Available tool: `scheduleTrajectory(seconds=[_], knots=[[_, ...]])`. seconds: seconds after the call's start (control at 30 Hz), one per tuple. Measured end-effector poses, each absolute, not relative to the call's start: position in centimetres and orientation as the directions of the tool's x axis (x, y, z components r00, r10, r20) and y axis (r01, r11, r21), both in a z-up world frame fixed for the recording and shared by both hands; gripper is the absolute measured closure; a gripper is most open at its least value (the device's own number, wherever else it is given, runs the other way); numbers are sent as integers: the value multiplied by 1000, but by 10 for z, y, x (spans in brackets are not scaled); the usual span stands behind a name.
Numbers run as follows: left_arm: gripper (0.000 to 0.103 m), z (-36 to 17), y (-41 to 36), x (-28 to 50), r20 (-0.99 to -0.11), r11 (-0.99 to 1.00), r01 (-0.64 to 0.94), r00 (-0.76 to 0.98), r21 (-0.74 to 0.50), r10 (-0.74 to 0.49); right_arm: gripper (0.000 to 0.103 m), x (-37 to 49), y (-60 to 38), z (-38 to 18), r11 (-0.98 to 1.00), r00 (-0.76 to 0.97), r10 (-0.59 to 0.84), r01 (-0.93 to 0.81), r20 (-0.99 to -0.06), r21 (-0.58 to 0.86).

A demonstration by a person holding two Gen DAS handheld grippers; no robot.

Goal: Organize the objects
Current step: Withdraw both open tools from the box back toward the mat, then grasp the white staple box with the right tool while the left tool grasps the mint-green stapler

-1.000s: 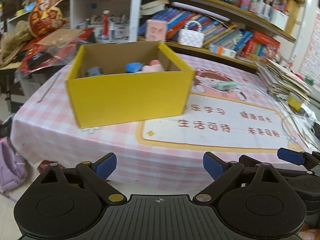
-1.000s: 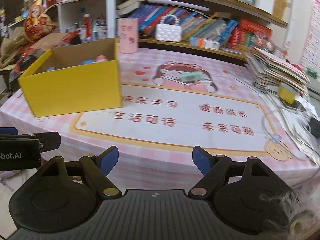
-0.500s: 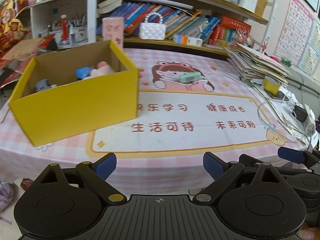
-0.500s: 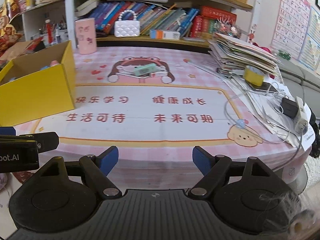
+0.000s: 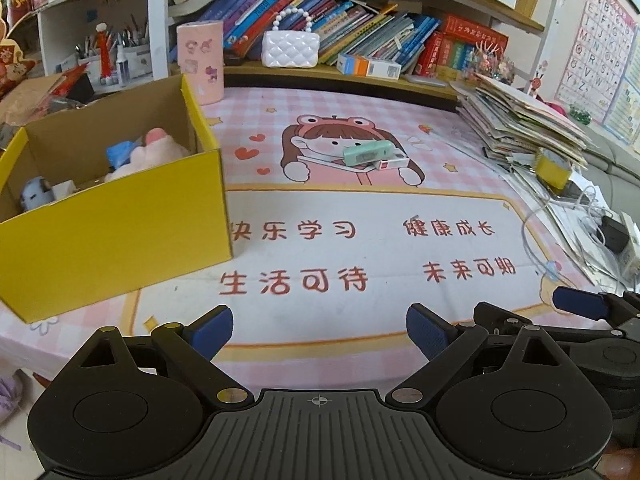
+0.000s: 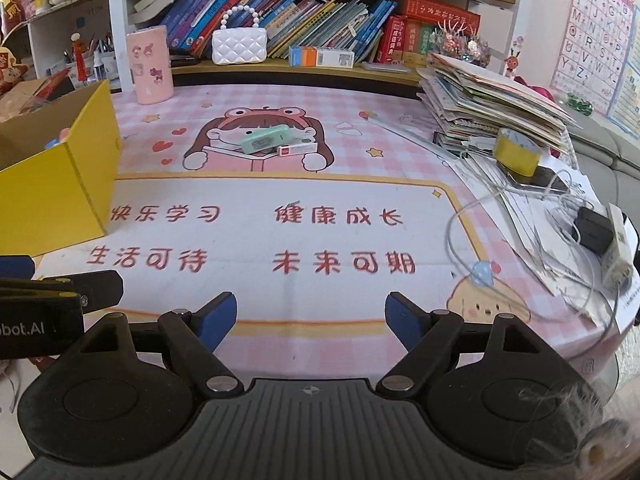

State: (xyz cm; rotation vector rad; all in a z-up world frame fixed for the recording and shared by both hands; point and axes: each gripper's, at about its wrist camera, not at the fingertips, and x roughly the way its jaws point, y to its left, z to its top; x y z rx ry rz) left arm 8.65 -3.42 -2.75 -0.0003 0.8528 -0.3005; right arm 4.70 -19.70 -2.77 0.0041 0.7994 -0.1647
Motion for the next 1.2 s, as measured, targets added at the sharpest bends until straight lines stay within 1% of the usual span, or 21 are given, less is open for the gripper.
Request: scheduleTrajectory(seconds=[0.33, 0.53, 0.67, 0.87, 0.9, 0.97, 1.1, 1.2], knots=[[8, -40, -66, 130, -767, 965, 227, 595, -129, -242, 23, 100, -231, -38, 992, 653, -113, 110, -749, -54], [8, -38, -85, 154, -757, 970, 212, 613, -120, -227, 25, 127, -250, -39, 995, 661, -87, 89, -745, -38], [8, -36, -94, 171, -750, 976, 190, 629, -108, -205, 29, 145, -258, -38, 998, 675, -60, 60, -735, -26], [9, -32, -104, 197, -728, 983, 167, 665, -76, -169, 32, 179, -268, -35, 1000, 708, -15, 19, -706, -3], [9, -32, -105, 202, -726, 985, 159, 669, -70, -160, 33, 184, -268, -35, 1000, 712, -9, 13, -702, 0], [10, -32, -108, 212, -721, 987, 147, 677, -63, -147, 39, 196, -270, -35, 1000, 720, 5, -2, -694, 5], [16, -34, -114, 234, -713, 992, 120, 691, -47, -118, 42, 220, -272, -37, 1000, 734, 29, -23, -678, 18], [23, -38, -116, 252, -711, 995, 89, 696, -48, -96, 46, 238, -273, -41, 999, 748, 45, -37, -662, 26]])
